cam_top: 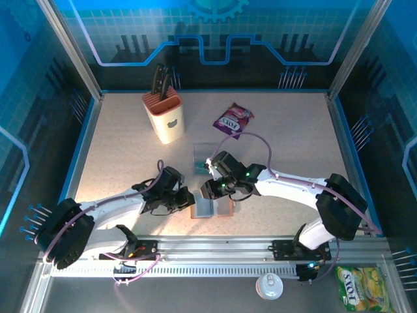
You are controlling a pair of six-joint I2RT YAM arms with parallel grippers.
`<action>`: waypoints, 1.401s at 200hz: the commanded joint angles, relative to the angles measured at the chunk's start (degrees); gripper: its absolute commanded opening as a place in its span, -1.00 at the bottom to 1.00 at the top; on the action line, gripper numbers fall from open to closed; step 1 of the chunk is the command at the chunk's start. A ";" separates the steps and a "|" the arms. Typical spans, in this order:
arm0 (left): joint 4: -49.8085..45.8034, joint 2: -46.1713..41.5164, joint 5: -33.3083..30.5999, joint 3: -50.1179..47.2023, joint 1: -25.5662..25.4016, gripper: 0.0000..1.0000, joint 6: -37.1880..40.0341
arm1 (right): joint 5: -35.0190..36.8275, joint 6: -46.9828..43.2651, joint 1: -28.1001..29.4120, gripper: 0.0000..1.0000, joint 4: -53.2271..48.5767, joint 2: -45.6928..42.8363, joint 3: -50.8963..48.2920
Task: Take the credit cards out of the card holder
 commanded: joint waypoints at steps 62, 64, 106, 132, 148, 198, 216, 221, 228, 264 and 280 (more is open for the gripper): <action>1.89 1.20 0.59 -1.41 0.38 -0.77 -0.18 | -2.92 8.25 3.66 -0.41 5.29 4.46 -1.70; 1.86 1.16 0.55 -1.38 0.32 -0.77 -0.17 | -2.94 8.32 3.73 -0.41 5.28 4.49 -1.64; 1.27 0.84 -0.52 -1.48 0.34 -0.77 -0.27 | -3.36 8.39 3.72 -0.44 5.73 5.35 -1.63; 1.86 1.79 -0.15 -1.42 0.38 -0.77 -0.44 | -3.64 7.90 3.68 -0.46 4.99 6.35 -1.05; 1.93 2.37 -0.12 -1.30 0.33 -0.77 -0.62 | -3.98 7.81 3.64 -0.46 4.72 6.79 -0.66; 1.07 2.53 -0.53 -0.77 0.34 -0.77 -0.04 | -4.38 6.40 3.37 -0.49 3.84 7.87 -0.56; 0.88 2.14 -1.28 -1.39 0.33 -0.77 0.18 | -4.36 6.34 3.36 -0.49 4.09 7.61 -0.78; 0.86 2.15 -1.37 -1.57 0.35 -0.77 0.13 | -4.16 6.35 3.34 -0.50 3.95 7.38 -0.83; 1.01 2.14 -1.31 -1.86 0.35 -0.77 0.13 | -3.92 6.35 3.30 -0.50 3.77 7.20 -0.89; 1.56 2.96 -0.86 -1.99 0.34 -0.77 0.39 | -4.08 7.27 3.28 -0.50 5.94 6.88 -2.18; 1.71 3.24 -0.91 -1.81 0.37 -0.77 0.38 | -4.45 7.38 3.23 -0.50 5.95 7.41 -2.02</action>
